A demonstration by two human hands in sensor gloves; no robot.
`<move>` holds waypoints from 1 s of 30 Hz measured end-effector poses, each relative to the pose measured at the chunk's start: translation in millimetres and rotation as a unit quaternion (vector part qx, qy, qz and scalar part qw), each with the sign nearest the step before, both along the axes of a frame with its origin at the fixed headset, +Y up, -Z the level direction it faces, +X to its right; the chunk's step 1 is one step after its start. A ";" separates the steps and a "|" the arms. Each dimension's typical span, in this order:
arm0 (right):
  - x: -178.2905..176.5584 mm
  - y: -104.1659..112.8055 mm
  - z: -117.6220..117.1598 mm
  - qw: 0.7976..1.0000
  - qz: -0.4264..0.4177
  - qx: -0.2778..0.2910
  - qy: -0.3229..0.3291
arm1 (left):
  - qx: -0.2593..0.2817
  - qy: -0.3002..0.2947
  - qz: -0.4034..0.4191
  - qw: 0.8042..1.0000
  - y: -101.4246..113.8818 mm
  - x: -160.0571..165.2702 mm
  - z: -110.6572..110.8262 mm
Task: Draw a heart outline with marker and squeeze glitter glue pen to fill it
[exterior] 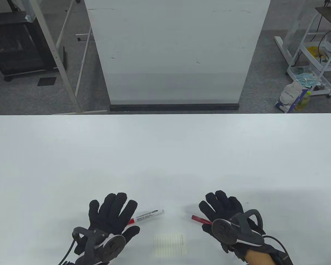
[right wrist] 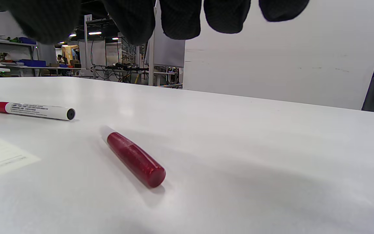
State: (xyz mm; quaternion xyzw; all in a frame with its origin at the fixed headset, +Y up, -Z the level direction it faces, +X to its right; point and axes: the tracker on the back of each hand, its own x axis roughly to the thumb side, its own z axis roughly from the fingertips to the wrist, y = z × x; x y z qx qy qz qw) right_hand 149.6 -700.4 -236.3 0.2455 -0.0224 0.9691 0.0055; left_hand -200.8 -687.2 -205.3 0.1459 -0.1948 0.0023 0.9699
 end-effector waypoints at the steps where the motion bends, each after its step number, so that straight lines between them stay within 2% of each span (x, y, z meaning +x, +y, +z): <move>1: -0.1 -0.1 0.1 1.000 0.000 -0.001 0.000 | -0.001 -0.001 -0.001 1.000 -0.2 0.6 0.1; 30: -5.5 -2.3 0.0 1.000 0.005 -0.010 0.004 | -0.022 0.006 -0.006 1.000 -1.2 -1.7 -3.3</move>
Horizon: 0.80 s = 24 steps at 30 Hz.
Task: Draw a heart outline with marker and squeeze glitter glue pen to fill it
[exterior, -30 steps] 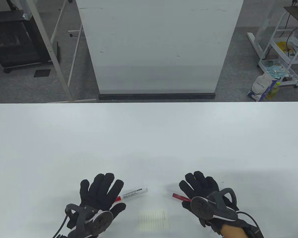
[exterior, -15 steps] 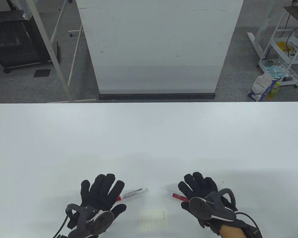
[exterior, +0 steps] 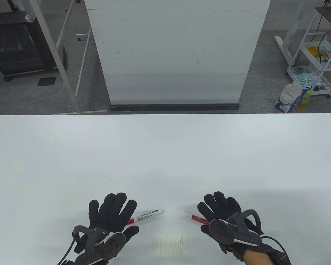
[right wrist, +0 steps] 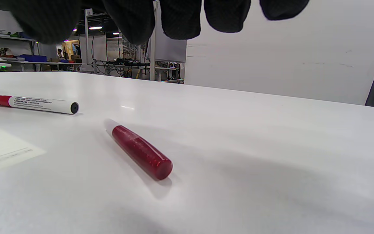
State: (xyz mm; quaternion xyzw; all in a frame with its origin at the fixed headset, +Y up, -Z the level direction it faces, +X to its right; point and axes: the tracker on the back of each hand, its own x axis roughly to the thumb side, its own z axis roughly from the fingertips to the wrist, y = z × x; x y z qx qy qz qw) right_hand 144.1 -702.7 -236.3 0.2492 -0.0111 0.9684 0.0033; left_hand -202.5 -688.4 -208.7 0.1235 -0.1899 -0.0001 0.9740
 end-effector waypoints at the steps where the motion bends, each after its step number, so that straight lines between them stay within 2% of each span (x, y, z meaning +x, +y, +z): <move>1: -0.2 -0.2 -0.1 1.000 0.000 -0.001 0.000 | 0.000 0.001 0.000 1.000 0.0 -0.1 0.0; 13: -0.7 -1.4 0.0 1.000 0.005 -0.006 0.001 | 0.012 0.035 0.018 0.999 -2.0 -1.1 -2.6; 18: -0.9 -0.7 0.7 1.000 0.005 -0.003 0.001 | -0.037 0.066 0.034 0.997 -15.2 0.0 -13.9; 24: -1.0 -4.1 -0.9 1.000 0.010 -0.009 0.000 | -0.092 0.089 -0.022 0.991 -34.2 1.4 -33.7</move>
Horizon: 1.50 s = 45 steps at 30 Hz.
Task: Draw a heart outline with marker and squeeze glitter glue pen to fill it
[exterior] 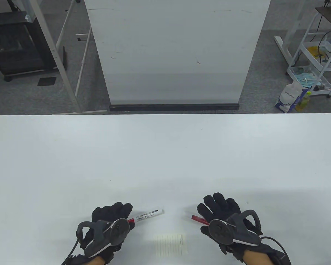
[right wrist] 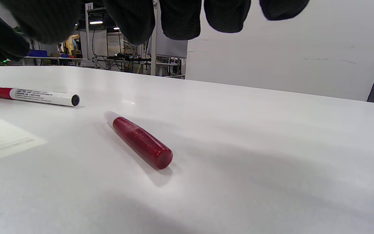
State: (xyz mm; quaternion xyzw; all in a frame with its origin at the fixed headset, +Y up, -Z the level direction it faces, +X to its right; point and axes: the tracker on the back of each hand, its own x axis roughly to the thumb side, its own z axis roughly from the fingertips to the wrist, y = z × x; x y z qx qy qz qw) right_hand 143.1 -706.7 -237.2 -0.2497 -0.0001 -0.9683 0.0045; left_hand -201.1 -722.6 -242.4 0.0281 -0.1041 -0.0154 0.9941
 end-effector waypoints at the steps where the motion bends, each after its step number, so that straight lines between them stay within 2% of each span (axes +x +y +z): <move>1: -0.2 -0.3 -0.1 1.000 0.000 -0.001 0.000 | -0.019 0.003 -0.007 1.000 -3.6 0.2 -3.1; 4: -0.6 -0.6 0.2 1.000 0.000 -0.001 0.002 | -0.058 0.008 -0.025 0.998 -12.5 1.7 -7.1; 10: -1.6 -1.9 0.9 1.000 0.004 -0.004 0.004 | -0.074 0.011 -0.076 0.994 -26.0 8.2 -11.4; 20: -7.9 -2.1 3.9 1.000 0.003 0.004 0.012 | -0.050 -0.015 -0.062 0.997 -26.1 13.1 -10.6; 25: -11.2 -0.4 8.9 0.999 -0.029 0.017 0.032 | -0.027 -0.069 -0.008 0.997 -13.1 22.8 -0.2; 27: -14.0 -0.4 11.5 0.997 -0.052 0.026 0.044 | 0.001 -0.094 0.017 0.995 -4.2 29.4 8.2; 34: -27.0 -6.4 18.1 0.991 -0.112 0.015 0.077 | 0.051 -0.159 0.068 0.984 8.3 49.4 32.2; 38: -32.7 -10.1 20.7 0.986 -0.144 0.005 0.087 | 0.047 -0.174 0.069 0.981 6.6 57.9 38.6; 45: -40.0 -19.0 22.6 0.988 -0.120 -0.002 0.094 | 0.035 -0.198 0.088 0.976 5.3 66.7 46.6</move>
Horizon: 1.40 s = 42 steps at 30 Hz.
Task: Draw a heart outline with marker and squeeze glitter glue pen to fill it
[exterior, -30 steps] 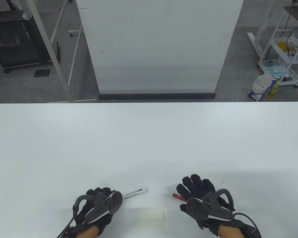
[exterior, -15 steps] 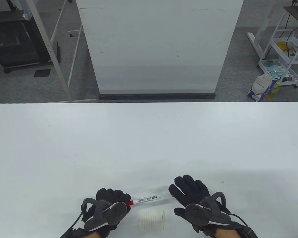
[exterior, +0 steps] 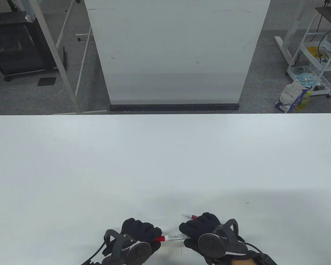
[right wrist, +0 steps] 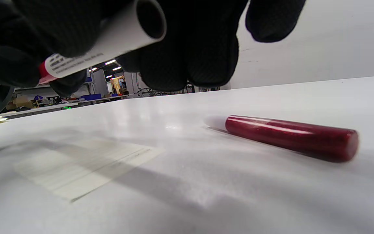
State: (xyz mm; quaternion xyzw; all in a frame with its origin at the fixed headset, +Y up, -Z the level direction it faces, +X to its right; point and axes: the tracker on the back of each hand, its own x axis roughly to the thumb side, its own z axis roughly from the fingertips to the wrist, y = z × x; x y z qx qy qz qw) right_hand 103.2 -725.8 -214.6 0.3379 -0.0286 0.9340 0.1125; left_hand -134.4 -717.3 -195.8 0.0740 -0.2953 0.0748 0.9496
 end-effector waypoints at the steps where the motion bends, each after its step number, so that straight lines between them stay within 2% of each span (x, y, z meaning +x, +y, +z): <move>1: -0.1 -0.4 -0.3 1.000 0.002 -0.002 0.000 | 0.000 -0.001 0.000 1.000 -0.1 0.3 0.5; 8: -0.5 3.3 0.0 1.000 0.002 -0.011 0.000 | -0.042 0.008 -0.004 0.999 -5.3 -1.5 -5.0; 15: 6.9 13.7 -1.5 1.000 -0.009 -0.017 0.004 | -0.053 0.034 0.009 0.998 -8.2 -5.9 -9.1; 19: 12.4 17.9 -3.6 1.000 -0.019 -0.011 -0.002 | -0.053 0.049 -0.041 0.997 -15.6 -1.7 -9.9; 34: 10.1 7.3 -3.1 0.992 -0.099 -0.083 -0.003 | -0.044 0.007 -0.135 0.990 -32.4 28.3 -9.6; 42: 2.0 3.0 0.0 0.991 -0.099 -0.086 0.008 | -0.046 0.012 -0.146 0.988 -33.0 29.1 -9.1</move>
